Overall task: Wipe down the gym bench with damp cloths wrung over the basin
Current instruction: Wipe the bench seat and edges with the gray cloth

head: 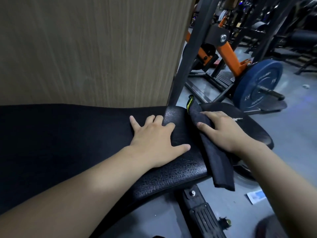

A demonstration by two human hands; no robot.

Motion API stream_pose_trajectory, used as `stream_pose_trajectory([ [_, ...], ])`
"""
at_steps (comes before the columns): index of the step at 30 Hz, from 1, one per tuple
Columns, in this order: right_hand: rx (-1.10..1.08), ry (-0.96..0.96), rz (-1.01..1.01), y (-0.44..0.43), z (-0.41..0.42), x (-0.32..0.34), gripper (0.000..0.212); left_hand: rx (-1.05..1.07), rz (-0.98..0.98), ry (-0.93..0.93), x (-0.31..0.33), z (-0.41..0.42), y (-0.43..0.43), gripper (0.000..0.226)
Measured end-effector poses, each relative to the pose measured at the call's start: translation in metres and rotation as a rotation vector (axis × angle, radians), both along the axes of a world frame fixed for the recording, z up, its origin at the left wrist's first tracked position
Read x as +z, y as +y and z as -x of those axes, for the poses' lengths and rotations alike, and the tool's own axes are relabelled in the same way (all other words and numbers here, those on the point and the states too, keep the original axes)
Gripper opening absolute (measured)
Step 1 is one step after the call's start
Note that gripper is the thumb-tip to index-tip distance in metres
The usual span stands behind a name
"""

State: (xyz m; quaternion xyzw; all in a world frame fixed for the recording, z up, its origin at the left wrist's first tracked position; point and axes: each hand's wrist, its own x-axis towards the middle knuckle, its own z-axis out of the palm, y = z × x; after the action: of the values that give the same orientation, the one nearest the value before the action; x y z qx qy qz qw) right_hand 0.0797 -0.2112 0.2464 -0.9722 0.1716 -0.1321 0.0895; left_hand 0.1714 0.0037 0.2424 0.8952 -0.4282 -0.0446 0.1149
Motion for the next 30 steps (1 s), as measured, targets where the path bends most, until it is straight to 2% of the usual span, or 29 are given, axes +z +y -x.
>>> stream_pose_trajectory([
  [3,0.013,-0.05,-0.001,0.007,0.025,-0.008,0.066,0.002,-0.021,0.024,0.004,0.006,0.006,0.081],
  [5,-0.011,-0.108,-0.026,0.016,0.047,-0.014,0.063,-0.003,-0.044,0.026,0.006,0.012,0.014,0.08],
  [12,-0.193,-0.61,-0.126,0.069,0.075,-0.05,0.043,0.044,-0.061,-0.015,0.004,0.026,0.065,0.076],
  [16,-0.069,-0.743,-0.055,0.097,0.075,-0.063,0.04,0.099,-0.074,-0.072,0.004,0.034,0.11,0.075],
  [21,0.147,-0.625,-0.016,0.156,0.065,-0.065,0.049,0.175,-0.052,-0.057,0.01,0.039,0.169,0.072],
  [24,0.267,-0.419,-0.113,0.182,0.064,-0.052,0.07,0.186,-0.037,-0.085,0.014,0.039,0.203,0.083],
  [27,0.46,-0.164,-0.221,0.194,0.069,-0.035,0.092,0.203,-0.029,-0.102,0.013,0.036,0.232,0.084],
  [30,0.561,0.004,-0.211,0.193,0.066,-0.022,0.101,0.234,-0.02,-0.097,0.009,0.032,0.256,0.082],
])
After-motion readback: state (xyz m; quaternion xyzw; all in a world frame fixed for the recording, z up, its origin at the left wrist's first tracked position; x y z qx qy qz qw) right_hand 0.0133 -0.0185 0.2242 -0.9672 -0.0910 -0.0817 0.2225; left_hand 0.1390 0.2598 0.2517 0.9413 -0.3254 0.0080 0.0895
